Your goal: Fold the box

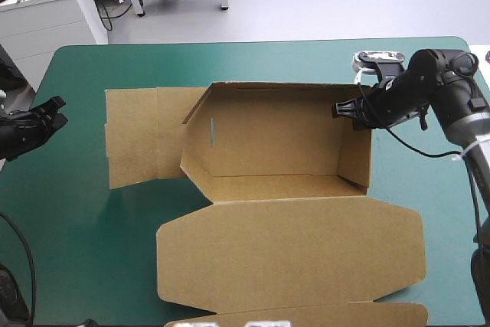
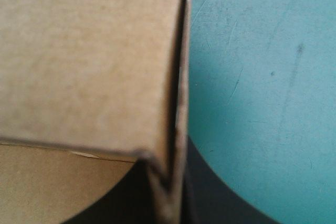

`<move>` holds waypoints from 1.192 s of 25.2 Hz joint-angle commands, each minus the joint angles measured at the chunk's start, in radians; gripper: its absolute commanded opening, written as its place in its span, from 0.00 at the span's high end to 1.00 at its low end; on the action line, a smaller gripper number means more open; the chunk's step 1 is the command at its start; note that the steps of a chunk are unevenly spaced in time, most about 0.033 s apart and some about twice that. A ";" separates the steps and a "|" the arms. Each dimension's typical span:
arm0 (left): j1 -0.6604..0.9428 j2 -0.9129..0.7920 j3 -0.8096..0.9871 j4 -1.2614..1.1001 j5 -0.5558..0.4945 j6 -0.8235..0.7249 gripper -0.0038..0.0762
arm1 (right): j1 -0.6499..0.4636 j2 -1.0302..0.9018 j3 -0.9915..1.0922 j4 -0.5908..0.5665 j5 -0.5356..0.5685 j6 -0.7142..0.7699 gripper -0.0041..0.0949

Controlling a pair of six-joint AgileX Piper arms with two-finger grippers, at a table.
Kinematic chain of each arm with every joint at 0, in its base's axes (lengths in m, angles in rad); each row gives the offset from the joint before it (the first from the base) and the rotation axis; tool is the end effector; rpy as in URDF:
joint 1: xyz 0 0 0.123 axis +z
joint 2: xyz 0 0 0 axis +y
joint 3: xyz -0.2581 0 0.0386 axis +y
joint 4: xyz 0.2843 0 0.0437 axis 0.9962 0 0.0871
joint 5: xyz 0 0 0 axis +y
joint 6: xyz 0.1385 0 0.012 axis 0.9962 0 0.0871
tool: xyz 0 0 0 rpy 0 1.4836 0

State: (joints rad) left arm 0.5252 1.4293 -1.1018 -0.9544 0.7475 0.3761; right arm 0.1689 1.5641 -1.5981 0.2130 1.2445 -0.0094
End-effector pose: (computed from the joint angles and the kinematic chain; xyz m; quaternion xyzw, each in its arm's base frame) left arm 0.3597 0.1192 0.2565 -0.2956 0.8311 -0.2452 0.4022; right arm 0.3691 0.0912 0.3123 -0.0755 0.9667 0.1230 0.2115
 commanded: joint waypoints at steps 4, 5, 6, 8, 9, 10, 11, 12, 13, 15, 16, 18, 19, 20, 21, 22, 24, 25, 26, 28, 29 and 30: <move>0.003 -0.035 -0.025 -0.055 -0.013 -0.002 0.96 | -0.004 0.077 -0.032 -0.010 0.009 -0.013 0.97; 0.003 -0.035 -0.025 -0.055 -0.013 -0.002 0.96 | -0.004 0.095 -0.039 -0.010 0.005 -0.013 0.97; 0.003 -0.035 -0.025 -0.055 -0.013 -0.002 0.96 | -0.004 0.110 -0.046 -0.010 0.002 -0.013 0.97; 0.003 -0.035 -0.025 -0.055 -0.013 -0.002 0.96 | -0.004 0.145 -0.066 -0.010 -0.013 -0.013 0.97; 0.003 -0.035 -0.025 -0.055 -0.013 -0.002 0.96 | -0.004 0.158 -0.077 -0.010 -0.016 -0.013 0.97; 0.003 -0.035 -0.025 -0.055 -0.013 -0.002 0.96 | -0.004 0.176 -0.091 -0.010 -0.016 -0.016 0.97; 0.003 -0.035 -0.025 -0.058 -0.015 -0.002 0.96 | -0.004 0.194 -0.106 -0.010 -0.016 -0.026 0.97; 0.003 -0.035 -0.025 -0.060 -0.015 -0.002 0.96 | -0.004 0.211 -0.118 -0.010 -0.016 -0.036 0.97; 0.003 -0.035 -0.025 -0.063 -0.015 -0.002 0.96 | -0.004 0.228 -0.132 -0.010 -0.016 -0.041 0.97; 0.003 -0.035 -0.025 -0.070 -0.017 -0.002 0.96 | -0.004 0.256 -0.160 -0.009 -0.016 -0.044 0.97; 0.003 -0.035 -0.025 -0.072 -0.019 -0.002 0.96 | -0.004 0.271 -0.174 -0.009 -0.017 -0.051 0.97; 0.003 -0.035 -0.025 -0.074 -0.020 -0.002 0.96 | -0.004 0.294 -0.197 -0.009 -0.023 -0.051 0.97; 0.003 -0.035 -0.025 -0.074 -0.020 -0.002 0.96 | -0.004 0.306 -0.208 -0.009 -0.026 -0.053 0.97; 0.003 -0.035 -0.025 -0.074 -0.020 -0.002 0.96 | -0.004 0.315 -0.217 -0.009 -0.037 -0.058 0.97; 0.003 -0.035 -0.025 -0.074 -0.020 -0.002 0.96 | -0.004 0.326 -0.230 -0.009 -0.053 -0.057 0.97; 0.003 -0.035 -0.025 -0.074 -0.020 -0.002 0.96 | -0.004 0.330 -0.230 -0.006 -0.071 -0.057 0.97; 0.003 -0.035 -0.025 -0.074 -0.024 -0.002 0.96 | -0.004 0.335 -0.230 -0.002 -0.107 -0.057 0.97; 0.003 -0.035 -0.025 -0.072 -0.024 -0.002 0.96 | -0.004 0.337 -0.230 0.002 -0.109 -0.063 0.97; 0.003 -0.035 -0.025 -0.070 -0.024 -0.002 0.96 | -0.004 0.337 -0.230 0.009 -0.107 -0.080 0.97; 0.003 -0.035 -0.025 -0.070 -0.020 0.002 0.96 | -0.004 0.337 -0.230 0.013 -0.103 -0.092 0.89; 0.003 -0.035 -0.025 -0.070 -0.017 0.002 0.96 | -0.004 0.337 -0.230 0.024 -0.103 -0.094 0.78; 0.003 -0.035 -0.025 -0.070 -0.017 0.002 0.96 | -0.004 0.337 -0.230 0.034 -0.103 -0.113 0.67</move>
State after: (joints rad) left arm 0.5252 1.4293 -1.1018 -0.9726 0.7446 0.3761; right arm 0.1689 1.9493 -1.7941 0.2170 1.1800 -0.0912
